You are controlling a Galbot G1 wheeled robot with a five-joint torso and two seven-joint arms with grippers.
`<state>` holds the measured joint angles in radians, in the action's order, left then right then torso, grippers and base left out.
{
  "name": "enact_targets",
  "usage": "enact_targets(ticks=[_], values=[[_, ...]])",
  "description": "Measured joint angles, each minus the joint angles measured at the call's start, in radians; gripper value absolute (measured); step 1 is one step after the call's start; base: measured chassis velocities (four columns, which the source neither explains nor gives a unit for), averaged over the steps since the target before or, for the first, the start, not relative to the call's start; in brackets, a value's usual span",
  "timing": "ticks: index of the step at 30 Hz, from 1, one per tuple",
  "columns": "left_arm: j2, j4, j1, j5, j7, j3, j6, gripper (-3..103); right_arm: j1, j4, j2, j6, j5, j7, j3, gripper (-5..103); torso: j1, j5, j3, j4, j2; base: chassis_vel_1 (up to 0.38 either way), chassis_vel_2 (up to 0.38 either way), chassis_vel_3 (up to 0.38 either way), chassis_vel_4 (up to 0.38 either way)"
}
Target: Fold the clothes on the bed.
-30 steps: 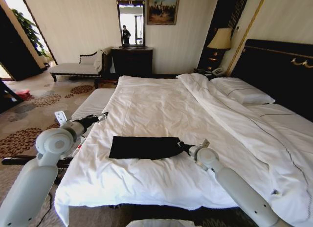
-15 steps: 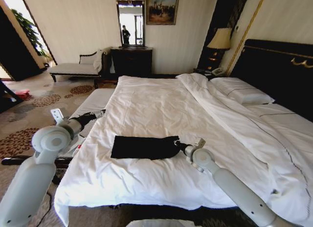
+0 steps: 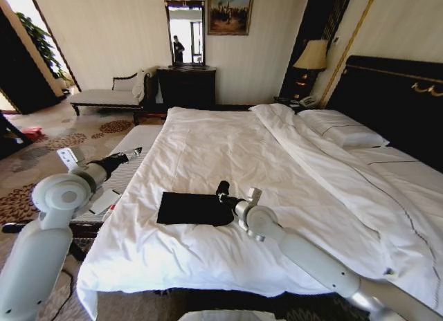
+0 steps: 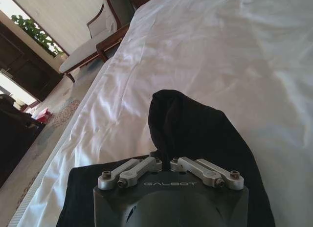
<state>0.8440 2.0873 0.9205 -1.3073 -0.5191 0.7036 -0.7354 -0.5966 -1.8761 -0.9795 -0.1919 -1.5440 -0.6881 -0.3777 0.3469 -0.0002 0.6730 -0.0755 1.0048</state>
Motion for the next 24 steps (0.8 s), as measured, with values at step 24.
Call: enact_targets(ticks=[24], values=[[-0.03,-0.038,-0.031,-0.007,0.007,0.014,0.0,100,0.165,0.355,-0.371,0.01,0.073,0.049,-0.212,3,0.0,-0.0001,0.0,0.0001,0.0,0.0,0.0,0.0,0.0]])
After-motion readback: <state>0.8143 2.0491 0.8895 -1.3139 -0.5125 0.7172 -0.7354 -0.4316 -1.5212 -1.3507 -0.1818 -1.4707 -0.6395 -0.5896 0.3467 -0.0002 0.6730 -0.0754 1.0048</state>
